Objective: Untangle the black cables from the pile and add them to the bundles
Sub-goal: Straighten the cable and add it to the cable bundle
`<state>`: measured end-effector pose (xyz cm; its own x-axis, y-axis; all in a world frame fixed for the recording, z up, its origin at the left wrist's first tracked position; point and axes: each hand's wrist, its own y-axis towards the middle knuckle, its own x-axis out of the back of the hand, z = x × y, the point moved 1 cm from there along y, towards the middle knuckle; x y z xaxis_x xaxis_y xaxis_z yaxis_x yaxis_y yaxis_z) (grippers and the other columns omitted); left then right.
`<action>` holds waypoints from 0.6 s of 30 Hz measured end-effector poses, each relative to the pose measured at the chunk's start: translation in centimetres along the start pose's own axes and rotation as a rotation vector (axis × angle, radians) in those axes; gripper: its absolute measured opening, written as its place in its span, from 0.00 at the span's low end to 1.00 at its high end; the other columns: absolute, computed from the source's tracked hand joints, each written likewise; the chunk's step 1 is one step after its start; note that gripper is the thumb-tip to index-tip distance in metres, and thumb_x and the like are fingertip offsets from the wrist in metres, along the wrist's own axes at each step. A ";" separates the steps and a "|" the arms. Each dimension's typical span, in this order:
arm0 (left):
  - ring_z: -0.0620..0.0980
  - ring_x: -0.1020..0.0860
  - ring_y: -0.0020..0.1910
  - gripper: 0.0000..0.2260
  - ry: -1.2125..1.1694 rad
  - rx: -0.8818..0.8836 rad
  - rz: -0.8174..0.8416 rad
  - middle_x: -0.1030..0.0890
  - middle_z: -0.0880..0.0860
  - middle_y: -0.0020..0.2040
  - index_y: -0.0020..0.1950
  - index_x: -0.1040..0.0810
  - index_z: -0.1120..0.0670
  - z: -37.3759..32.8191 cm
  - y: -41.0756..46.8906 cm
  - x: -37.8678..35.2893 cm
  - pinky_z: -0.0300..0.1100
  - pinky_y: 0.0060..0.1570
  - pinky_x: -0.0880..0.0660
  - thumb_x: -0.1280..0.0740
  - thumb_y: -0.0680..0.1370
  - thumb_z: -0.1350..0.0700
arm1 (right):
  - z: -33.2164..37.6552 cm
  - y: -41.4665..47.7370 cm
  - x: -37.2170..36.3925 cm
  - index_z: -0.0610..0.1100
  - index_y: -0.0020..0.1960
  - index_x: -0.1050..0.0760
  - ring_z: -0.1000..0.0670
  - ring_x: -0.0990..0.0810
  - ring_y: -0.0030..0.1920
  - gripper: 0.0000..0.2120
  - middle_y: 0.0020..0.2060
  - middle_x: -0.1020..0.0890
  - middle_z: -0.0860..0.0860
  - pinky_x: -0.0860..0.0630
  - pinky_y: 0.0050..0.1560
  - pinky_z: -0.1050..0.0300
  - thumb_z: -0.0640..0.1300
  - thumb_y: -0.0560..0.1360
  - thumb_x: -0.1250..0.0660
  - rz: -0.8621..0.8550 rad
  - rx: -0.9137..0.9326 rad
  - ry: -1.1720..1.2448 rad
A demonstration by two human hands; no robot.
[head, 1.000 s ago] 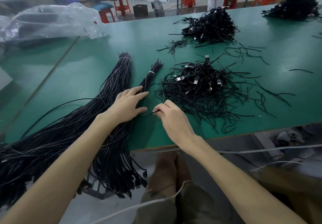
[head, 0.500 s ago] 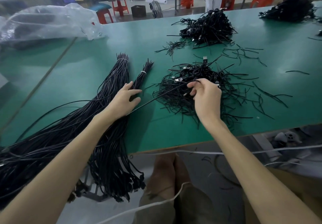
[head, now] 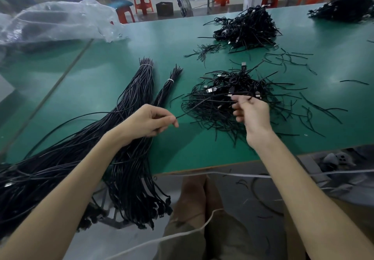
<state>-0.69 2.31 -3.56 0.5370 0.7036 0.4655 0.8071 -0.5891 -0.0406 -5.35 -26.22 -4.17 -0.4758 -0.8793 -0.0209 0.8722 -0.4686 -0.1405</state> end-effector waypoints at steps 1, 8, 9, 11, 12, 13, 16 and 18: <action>0.44 0.36 0.25 0.10 -0.004 0.003 -0.066 0.27 0.49 0.31 0.48 0.13 0.51 0.0 0.4 0.0 0.34 0.24 0.38 0.32 0.83 0.50 | -0.2 -0.4 -0.3 0.45 0.61 0.20 0.51 0.24 0.46 0.09 0.50 0.22 0.48 0.28 0.42 0.62 0.41 0.83 0.35 0.063 0.062 -0.191; 0.44 0.32 0.24 0.10 0.110 0.033 -0.179 0.25 0.46 0.28 0.45 0.14 0.53 -0.2 2.2 -1.8 0.34 0.25 0.35 0.32 0.83 0.54 | 1.8 -4.1 -1.8 0.42 0.78 0.40 0.45 0.43 0.77 0.40 0.77 0.40 0.46 0.40 0.75 0.44 0.40 0.72 0.23 -0.201 0.603 -0.612; 0.44 0.31 0.24 0.10 0.152 0.043 -0.159 0.25 0.46 0.27 0.45 0.14 0.53 0.0 2.2 -2.3 0.35 0.25 0.33 0.32 0.83 0.54 | 2.3 -4.7 -1.9 0.44 0.79 0.40 0.46 0.44 0.78 0.41 0.78 0.40 0.47 0.43 0.77 0.43 0.41 0.72 0.23 -0.210 0.733 -0.711; 0.46 0.30 0.24 0.10 0.200 0.037 -0.122 0.25 0.46 0.26 0.45 0.14 0.54 0.2 2.3 -3.1 0.37 0.26 0.32 0.31 0.83 0.55 | 2.4 -5.5 -2.8 0.48 0.79 0.37 0.49 0.45 0.79 0.37 0.79 0.37 0.51 0.52 0.78 0.44 0.46 0.74 0.26 -0.074 0.904 -0.931; 0.48 0.30 0.24 0.10 0.208 0.022 -0.106 0.25 0.47 0.26 0.44 0.14 0.54 0.1 2.3 -3.4 0.37 0.25 0.32 0.31 0.83 0.56 | 2.0 -5.7 -3.5 0.48 0.79 0.38 0.50 0.44 0.79 0.34 0.79 0.36 0.52 0.55 0.79 0.44 0.49 0.77 0.28 0.056 0.929 -1.015; 0.49 0.30 0.23 0.10 0.209 0.004 -0.093 0.25 0.48 0.26 0.44 0.15 0.54 -0.1 2.2 -3.5 0.37 0.25 0.32 0.31 0.83 0.56 | 1.4 -5.9 -4.4 0.48 0.80 0.39 0.50 0.44 0.80 0.32 0.79 0.36 0.52 0.57 0.80 0.43 0.51 0.80 0.32 0.192 0.917 -1.091; 0.51 0.30 0.22 0.12 0.223 -0.033 -0.074 0.24 0.57 0.27 0.39 0.19 0.56 -0.4 1.8 -3.4 0.36 0.25 0.33 0.33 0.83 0.58 | -1.2 -5.9 -6.5 0.45 0.76 0.34 0.46 0.32 0.73 0.21 0.71 0.26 0.47 0.45 0.76 0.47 0.51 0.85 0.40 0.469 0.817 -1.208; 0.51 0.30 0.22 0.15 0.191 -0.029 -0.071 0.25 0.55 0.26 0.37 0.20 0.53 -0.2 1.4 -3.0 0.36 0.25 0.33 0.33 0.84 0.57 | -1.8 -5.9 -6.8 0.44 0.66 0.26 0.42 0.22 0.56 0.14 0.53 0.20 0.45 0.31 0.55 0.52 0.50 0.85 0.40 0.496 0.722 -1.073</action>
<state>-1.21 -0.74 -4.85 0.4206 0.6569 0.6258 0.8324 -0.5538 0.0219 -7.48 -17.37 -4.94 -0.0691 -0.4457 0.8925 0.9445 0.2588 0.2024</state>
